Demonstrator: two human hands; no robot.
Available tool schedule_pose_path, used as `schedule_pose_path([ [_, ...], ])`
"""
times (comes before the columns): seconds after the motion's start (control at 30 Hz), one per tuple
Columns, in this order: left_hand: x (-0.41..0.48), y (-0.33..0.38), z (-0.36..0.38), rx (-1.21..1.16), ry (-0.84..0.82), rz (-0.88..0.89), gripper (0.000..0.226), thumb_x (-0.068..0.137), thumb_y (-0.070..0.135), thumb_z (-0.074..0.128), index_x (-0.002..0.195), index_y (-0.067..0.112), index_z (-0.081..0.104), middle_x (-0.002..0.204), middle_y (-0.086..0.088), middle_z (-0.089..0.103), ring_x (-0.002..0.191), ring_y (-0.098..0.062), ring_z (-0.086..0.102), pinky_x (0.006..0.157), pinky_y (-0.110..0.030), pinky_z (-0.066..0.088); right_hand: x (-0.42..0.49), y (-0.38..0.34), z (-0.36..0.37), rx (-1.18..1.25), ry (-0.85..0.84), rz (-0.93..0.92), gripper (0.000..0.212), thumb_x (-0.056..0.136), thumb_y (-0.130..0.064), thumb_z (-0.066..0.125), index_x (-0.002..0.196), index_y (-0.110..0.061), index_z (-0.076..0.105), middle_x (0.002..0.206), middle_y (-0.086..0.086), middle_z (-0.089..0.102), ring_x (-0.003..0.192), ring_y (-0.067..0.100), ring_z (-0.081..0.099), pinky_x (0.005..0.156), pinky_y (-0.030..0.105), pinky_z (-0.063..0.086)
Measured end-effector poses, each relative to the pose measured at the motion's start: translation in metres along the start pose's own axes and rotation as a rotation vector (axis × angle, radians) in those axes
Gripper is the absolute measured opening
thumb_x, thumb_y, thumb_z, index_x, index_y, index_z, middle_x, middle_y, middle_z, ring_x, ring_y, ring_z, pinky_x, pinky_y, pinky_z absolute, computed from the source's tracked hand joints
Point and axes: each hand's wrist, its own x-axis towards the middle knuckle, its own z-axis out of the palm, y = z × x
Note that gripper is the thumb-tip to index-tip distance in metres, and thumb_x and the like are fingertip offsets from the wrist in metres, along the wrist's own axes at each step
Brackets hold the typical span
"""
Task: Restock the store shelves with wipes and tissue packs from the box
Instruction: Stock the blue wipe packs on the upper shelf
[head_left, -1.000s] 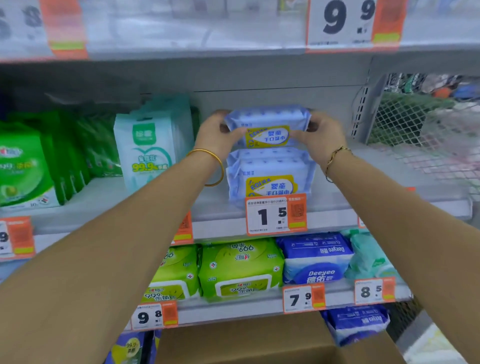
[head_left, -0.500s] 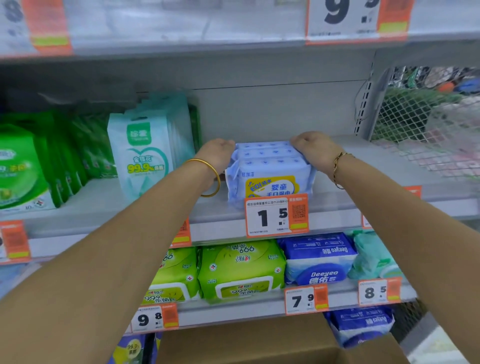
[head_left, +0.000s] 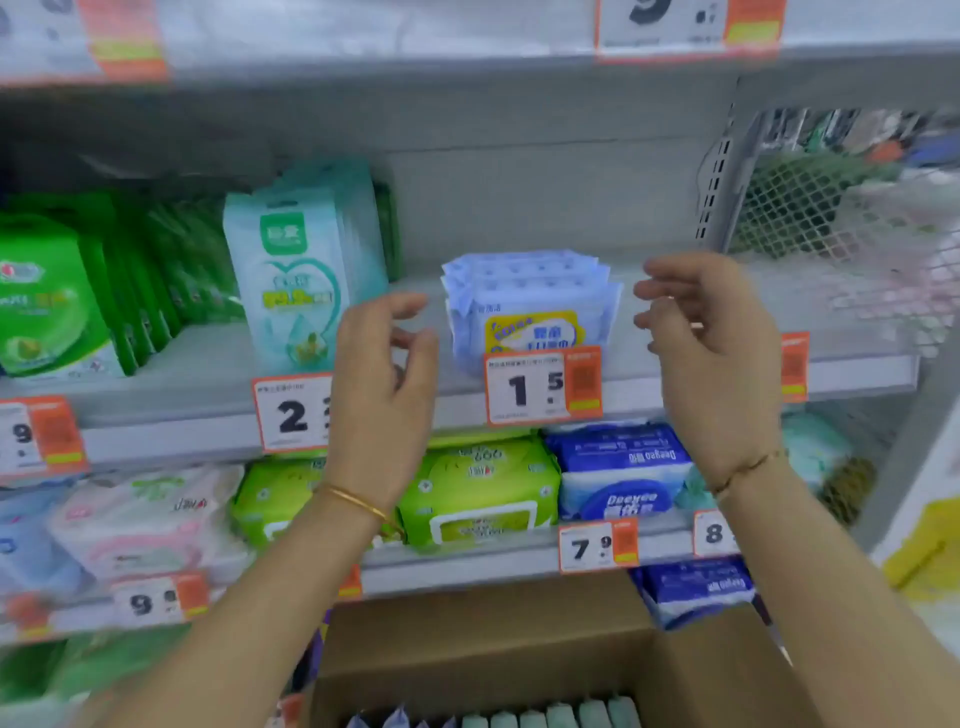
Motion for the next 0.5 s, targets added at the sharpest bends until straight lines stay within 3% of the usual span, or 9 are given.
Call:
schedule_pose_path([
  [0.1,-0.083,-0.023,-0.015,0.071,-0.143,0.015,0.019,0.091,0.013,0.045,0.106,0.014,0.058,0.095,0.012,0.047,0.085,-0.002,0.049,0.074,-0.011,0.038,-0.092,0.011,0.002,-0.022,-0.208,0.016,0.029,0.084,-0.006,0.045,0.097,-0.027,0.058,0.091,-0.011,0.062,0.082,0.000,0.058,0.072,0.013,0.046],
  [0.2,-0.163,-0.077,-0.023,0.224,-0.444,-0.171,0.020,0.091,0.011,0.047,0.105,0.011,0.062,0.096,0.007,0.051,0.087,-0.007,0.051,0.073,-0.015,0.036,-0.176,0.056,0.019,-0.119,-0.566,0.214,0.028,0.086,-0.006,0.048,0.099,-0.027,0.062,0.093,-0.010,0.060,0.082,0.010,0.062,0.079,0.024,0.052],
  [0.3,-0.207,-0.131,-0.021,0.398,-0.778,-0.469,0.022,0.089,0.008,0.052,0.108,0.010,0.063,0.106,-0.005,0.062,0.103,-0.019,0.057,0.083,-0.020,0.038,-0.235,0.097,0.035,-0.268,-0.876,0.397,0.030,0.090,-0.002,0.050,0.110,-0.019,0.064,0.104,-0.001,0.062,0.091,0.016,0.064,0.087,0.032,0.053],
  [0.4,-0.224,-0.163,-0.012,0.512,-1.028,-0.724,0.026,0.092,0.014,0.051,0.115,0.010,0.060,0.121,-0.009,0.061,0.114,-0.024,0.055,0.094,-0.028,0.041,-0.258,0.117,0.046,-0.331,-1.062,0.551,0.028,0.094,-0.012,0.046,0.118,-0.019,0.058,0.112,0.001,0.063,0.091,0.016,0.065,0.083,0.033,0.055],
  [0.5,-0.251,-0.192,-0.010,0.688,-1.200,-0.886,0.035,0.096,0.023,0.045,0.128,0.011,0.046,0.132,-0.018,0.047,0.116,-0.033,0.051,0.098,-0.039,0.044,-0.267,0.131,0.045,-0.363,-1.133,0.631,0.032,0.093,-0.012,0.044,0.123,-0.017,0.053,0.113,0.004,0.063,0.091,0.019,0.064,0.082,0.031,0.053],
])
